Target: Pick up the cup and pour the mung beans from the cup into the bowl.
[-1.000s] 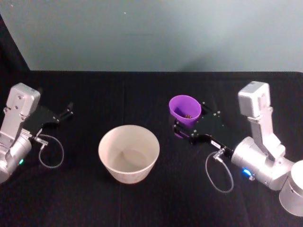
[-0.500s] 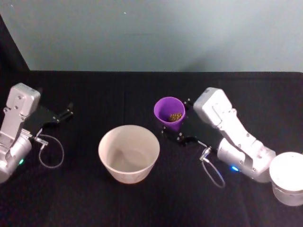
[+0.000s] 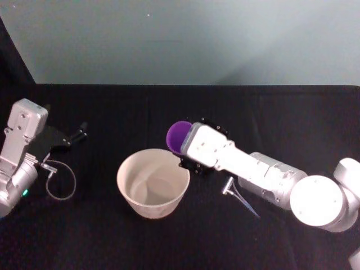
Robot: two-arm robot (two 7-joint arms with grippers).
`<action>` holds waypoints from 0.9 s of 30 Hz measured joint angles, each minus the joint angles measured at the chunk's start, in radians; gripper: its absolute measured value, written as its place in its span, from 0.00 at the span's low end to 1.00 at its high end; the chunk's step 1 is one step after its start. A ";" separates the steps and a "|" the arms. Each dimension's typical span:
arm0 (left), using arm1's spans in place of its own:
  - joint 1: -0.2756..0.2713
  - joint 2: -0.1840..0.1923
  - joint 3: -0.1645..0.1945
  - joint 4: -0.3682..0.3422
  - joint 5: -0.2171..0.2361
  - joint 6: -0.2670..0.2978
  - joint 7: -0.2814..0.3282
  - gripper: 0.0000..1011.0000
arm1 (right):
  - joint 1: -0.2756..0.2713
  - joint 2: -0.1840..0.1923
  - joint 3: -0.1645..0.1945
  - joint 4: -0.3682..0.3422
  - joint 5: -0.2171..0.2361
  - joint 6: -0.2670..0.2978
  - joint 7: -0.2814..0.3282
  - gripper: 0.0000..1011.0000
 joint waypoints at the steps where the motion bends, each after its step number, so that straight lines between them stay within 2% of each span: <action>1: 0.000 0.000 0.000 0.000 0.000 0.000 0.000 0.99 | 0.003 0.000 -0.005 -0.001 -0.010 0.004 0.003 0.72; 10: 0.000 0.000 0.000 0.000 0.000 0.000 0.000 0.99 | 0.057 -0.002 -0.081 -0.009 -0.167 0.054 0.037 0.72; 11: 0.000 0.000 0.000 0.000 0.000 0.000 0.000 0.99 | 0.057 -0.002 -0.081 -0.009 -0.167 0.054 0.037 0.72; 14: 0.000 0.000 0.000 0.000 0.000 0.000 0.000 0.99 | 0.079 -0.006 -0.111 -0.010 -0.229 0.072 0.052 0.72; 27: 0.000 0.000 0.000 0.000 0.000 0.000 0.000 0.99 | 0.121 -0.017 -0.181 -0.008 -0.388 0.098 0.092 0.72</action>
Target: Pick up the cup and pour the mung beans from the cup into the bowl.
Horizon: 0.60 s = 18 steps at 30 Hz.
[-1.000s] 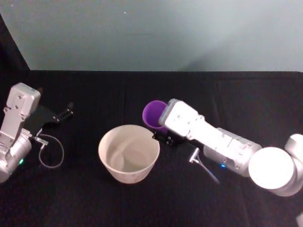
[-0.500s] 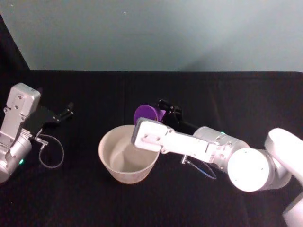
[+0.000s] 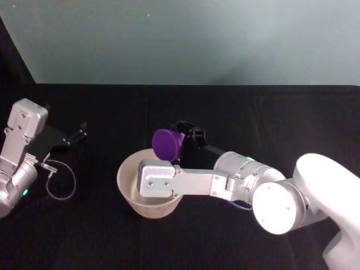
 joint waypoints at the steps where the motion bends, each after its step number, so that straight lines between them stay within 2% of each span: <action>1: 0.000 0.000 0.000 0.000 0.000 0.000 0.000 0.99 | 0.001 0.000 -0.003 0.000 -0.008 0.000 0.002 0.72; 8: 0.000 0.000 0.000 0.000 0.000 0.000 0.000 0.99 | 0.003 0.005 -0.030 -0.013 -0.088 0.007 0.017 0.72; 18: 0.000 0.000 0.000 0.000 0.000 0.000 0.000 0.99 | 0.007 0.007 -0.059 -0.026 -0.174 0.011 0.049 0.72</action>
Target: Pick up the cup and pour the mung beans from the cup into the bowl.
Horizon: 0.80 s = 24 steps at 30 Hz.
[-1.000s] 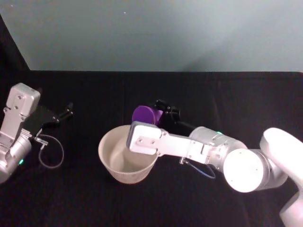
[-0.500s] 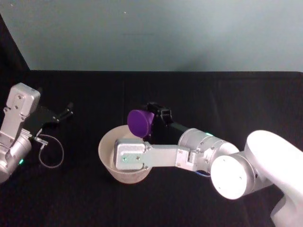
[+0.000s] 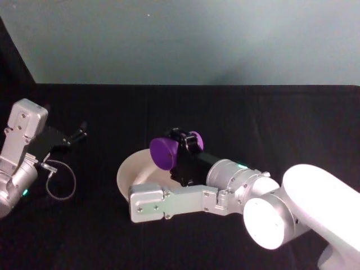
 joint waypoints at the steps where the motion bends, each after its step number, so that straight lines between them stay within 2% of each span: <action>1: 0.000 0.000 0.000 0.000 0.000 0.000 0.000 0.99 | 0.000 0.000 0.000 0.000 0.000 0.000 0.000 0.72; 13: 0.000 0.000 0.000 0.000 0.000 0.000 0.000 0.99 | 0.003 -0.006 -0.021 -0.002 -0.090 -0.008 0.026 0.72; 18: 0.000 0.000 0.000 0.000 0.000 0.000 0.000 0.99 | 0.006 -0.008 -0.035 -0.004 -0.142 -0.011 0.040 0.72; 21: 0.000 0.000 0.000 0.000 0.000 0.000 0.000 0.99 | 0.007 -0.008 -0.039 -0.004 -0.157 -0.012 0.044 0.72; 24: 0.000 0.000 0.000 0.000 0.000 0.000 0.000 0.99 | 0.010 -0.009 -0.048 -0.005 -0.193 -0.013 0.054 0.72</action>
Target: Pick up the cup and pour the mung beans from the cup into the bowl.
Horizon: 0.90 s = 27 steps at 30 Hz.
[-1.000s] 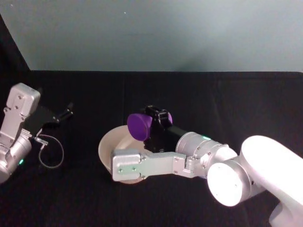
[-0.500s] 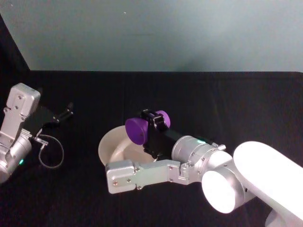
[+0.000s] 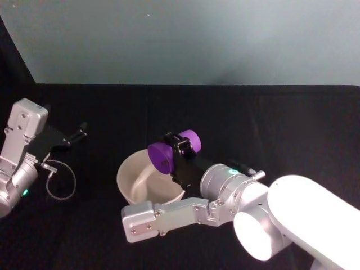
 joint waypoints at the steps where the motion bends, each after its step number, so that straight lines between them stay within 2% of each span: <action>1: 0.000 0.000 0.000 0.000 0.000 0.000 0.000 0.99 | 0.000 0.000 -0.002 -0.001 -0.007 0.000 0.002 0.72; 16: 0.000 0.000 0.000 0.000 0.000 0.000 0.000 0.99 | 0.011 -0.005 -0.039 -0.011 -0.140 -0.014 0.046 0.72; 27: 0.000 0.000 0.000 0.000 0.000 0.000 0.000 0.99 | 0.008 -0.015 -0.038 -0.007 -0.190 -0.031 0.062 0.72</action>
